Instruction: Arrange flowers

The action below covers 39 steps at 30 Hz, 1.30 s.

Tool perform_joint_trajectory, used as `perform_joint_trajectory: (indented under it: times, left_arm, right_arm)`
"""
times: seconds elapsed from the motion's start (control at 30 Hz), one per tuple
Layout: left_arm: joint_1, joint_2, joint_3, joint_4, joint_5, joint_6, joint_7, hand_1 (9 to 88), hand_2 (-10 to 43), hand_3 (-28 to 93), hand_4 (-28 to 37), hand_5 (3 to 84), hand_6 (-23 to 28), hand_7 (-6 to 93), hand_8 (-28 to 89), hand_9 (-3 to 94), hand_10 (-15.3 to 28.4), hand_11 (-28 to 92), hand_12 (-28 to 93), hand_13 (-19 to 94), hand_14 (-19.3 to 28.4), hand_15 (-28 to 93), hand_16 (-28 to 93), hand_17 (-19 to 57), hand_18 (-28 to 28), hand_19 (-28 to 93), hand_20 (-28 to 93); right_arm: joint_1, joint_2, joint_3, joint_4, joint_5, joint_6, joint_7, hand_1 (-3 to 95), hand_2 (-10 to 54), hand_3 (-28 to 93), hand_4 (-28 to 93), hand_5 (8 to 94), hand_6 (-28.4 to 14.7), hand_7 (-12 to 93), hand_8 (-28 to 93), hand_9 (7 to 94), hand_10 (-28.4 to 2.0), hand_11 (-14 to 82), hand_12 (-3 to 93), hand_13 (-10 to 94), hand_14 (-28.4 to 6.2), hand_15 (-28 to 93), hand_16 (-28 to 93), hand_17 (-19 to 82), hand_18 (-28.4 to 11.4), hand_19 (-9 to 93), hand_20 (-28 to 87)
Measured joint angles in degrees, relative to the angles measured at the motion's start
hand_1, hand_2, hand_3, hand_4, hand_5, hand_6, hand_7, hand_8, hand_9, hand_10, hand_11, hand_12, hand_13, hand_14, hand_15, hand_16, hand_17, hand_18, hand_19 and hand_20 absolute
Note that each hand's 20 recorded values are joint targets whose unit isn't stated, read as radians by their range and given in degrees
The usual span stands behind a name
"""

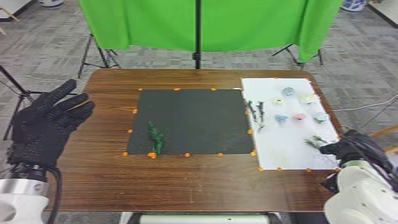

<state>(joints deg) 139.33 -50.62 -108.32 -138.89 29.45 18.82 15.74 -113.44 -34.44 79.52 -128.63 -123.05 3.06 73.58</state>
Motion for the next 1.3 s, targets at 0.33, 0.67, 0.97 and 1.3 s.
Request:
perform_joint_trajectory:
  times: [0.33,0.67,0.97,1.3]
  left_arm:
    - [-0.1,0.03,0.31,0.03,-0.17,0.0,0.41,21.7,7.7,78,-26.6,36.4,10.0,15.0,-10,33.6,21.4,29,12,24,27.9,50,-9,-7.7,26.2,62,12]
    - [-0.1,0.02,0.41,0.03,-0.24,0.0,0.46,21.7,7.7,78,-26.5,36.4,10.0,15.1,-10,33.7,21.4,29,12,24,27.8,50,-9,-7.7,26.2,62,12]
    - [-0.2,-0.02,0.71,0.04,-0.26,0.0,0.44,21.7,7.7,78,-26.5,36.4,10.0,15.1,-10,33.6,21.4,29,12,24,27.9,50,-9,-7.7,26.1,62,12]
    - [-0.5,-0.03,0.88,0.07,-0.26,0.0,0.38,21.8,7.8,78,-26.6,36.4,10.0,15.1,-10,33.7,21.4,29,12,24,27.9,50,-9,-7.7,26.2,62,12]
  right_arm:
    - [2.3,0.0,-2.4,2.9,1.2,-1.5,0.8,38.9,-6.9,63,-24,58.6,-5.4,5,-10,86.7,-15.6,22.7,14.5,86,-9.6,54,15,59,-16.4,93,13]
    - [2.8,-0.1,-3.8,5.1,1.0,-1.2,1.5,40.2,-6.4,63,-23,59.5,-6.0,4,-9,85.9,-15.4,22.3,14.2,86,-9.6,52,15,59,-16.1,93,12]
    - [4.9,0.0,-6.3,7.2,1.4,-0.1,1.4,41.2,-6.4,63,-24,60.7,-5.7,5,-10,85.5,-15.1,23.2,14.1,85,-9.2,53,14,59,-15.0,93,9]
    - [9.4,1.6,-12.1,10.3,-1.0,5.7,1.4,50.6,-9.5,62,-28,76.3,-1.4,10,-4,89.9,-12.0,25.0,14.8,87,-7.0,54,15,62,-12.7,93,10]
